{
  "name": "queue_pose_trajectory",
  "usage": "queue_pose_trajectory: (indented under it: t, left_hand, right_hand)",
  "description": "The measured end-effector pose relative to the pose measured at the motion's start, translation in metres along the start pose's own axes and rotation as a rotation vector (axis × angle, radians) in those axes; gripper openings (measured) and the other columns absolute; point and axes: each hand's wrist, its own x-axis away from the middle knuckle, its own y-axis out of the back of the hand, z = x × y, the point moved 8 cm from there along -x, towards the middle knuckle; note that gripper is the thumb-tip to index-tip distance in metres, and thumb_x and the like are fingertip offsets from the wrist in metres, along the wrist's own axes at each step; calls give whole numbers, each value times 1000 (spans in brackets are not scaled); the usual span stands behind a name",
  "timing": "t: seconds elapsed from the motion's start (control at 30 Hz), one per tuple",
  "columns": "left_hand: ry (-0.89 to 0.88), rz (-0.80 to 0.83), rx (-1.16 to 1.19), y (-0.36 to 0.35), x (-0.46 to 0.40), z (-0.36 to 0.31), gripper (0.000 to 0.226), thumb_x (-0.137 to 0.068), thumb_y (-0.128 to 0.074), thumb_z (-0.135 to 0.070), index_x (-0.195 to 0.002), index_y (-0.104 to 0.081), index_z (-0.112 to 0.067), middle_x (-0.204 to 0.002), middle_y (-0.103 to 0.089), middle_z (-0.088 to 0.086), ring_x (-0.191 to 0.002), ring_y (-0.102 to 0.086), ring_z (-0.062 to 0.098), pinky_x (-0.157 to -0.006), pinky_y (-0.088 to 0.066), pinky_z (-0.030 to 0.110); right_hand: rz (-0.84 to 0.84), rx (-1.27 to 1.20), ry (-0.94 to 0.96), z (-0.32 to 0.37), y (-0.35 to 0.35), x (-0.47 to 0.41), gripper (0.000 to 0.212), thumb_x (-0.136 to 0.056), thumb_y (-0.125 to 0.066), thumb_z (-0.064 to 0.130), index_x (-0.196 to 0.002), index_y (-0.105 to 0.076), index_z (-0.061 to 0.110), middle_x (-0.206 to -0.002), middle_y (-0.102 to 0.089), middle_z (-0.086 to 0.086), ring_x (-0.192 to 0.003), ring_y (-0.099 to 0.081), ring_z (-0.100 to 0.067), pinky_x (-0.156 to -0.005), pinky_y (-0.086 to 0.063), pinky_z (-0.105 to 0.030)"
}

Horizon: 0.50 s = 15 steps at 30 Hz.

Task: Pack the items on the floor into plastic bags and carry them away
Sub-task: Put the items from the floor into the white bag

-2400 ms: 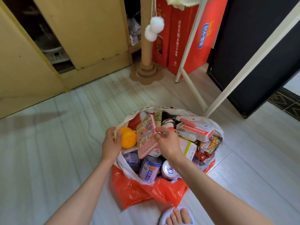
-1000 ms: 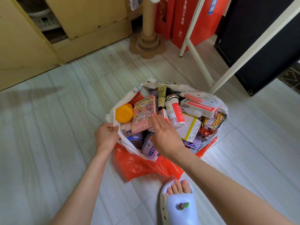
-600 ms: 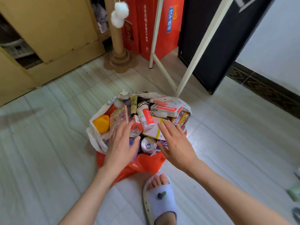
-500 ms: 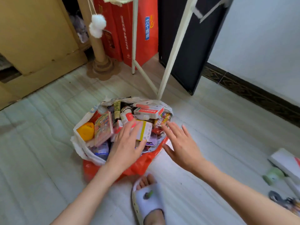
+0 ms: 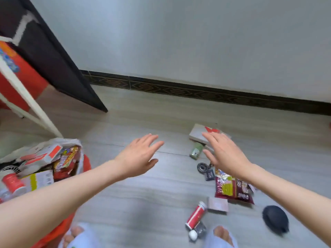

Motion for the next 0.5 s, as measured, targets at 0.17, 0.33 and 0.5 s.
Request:
queue_pose_trajectory:
  t: [0.17,0.33,0.5]
  left_hand:
    - [-67,62,125,-90,-40,-73,53,-83,-53,-27,-132,-37,-14,-136,-45,20,-125,-44,37,-97,-42,45]
    - [131,367,392,-216,-20,-125,55,-92,-43,-26,-143,-24,-15,-149,-25,10,-137,-25,21,-111,-20,27]
    - [187,424,387,-265,-15,-147,47,-93,-40,-28,-138,-30,-16,-137,-37,7,-122,-40,26,-99,-35,32]
  right_hand:
    - [100,-45,-190,-76,-87,86,48,-67,-79,19,-108,-62,3,-94,-68,-14,-84,-67,-34,-75,-54,-40]
    - [201,-18,-140,-69,-176,142,63,-43,-88,39,-99,-69,17,-87,-71,4,-78,-68,-14,-70,-56,-29]
    - [225,-26,-182,-70,-209,156,64,-44,-88,39,-99,-67,15,-87,-69,1,-77,-67,-18,-62,-57,-33]
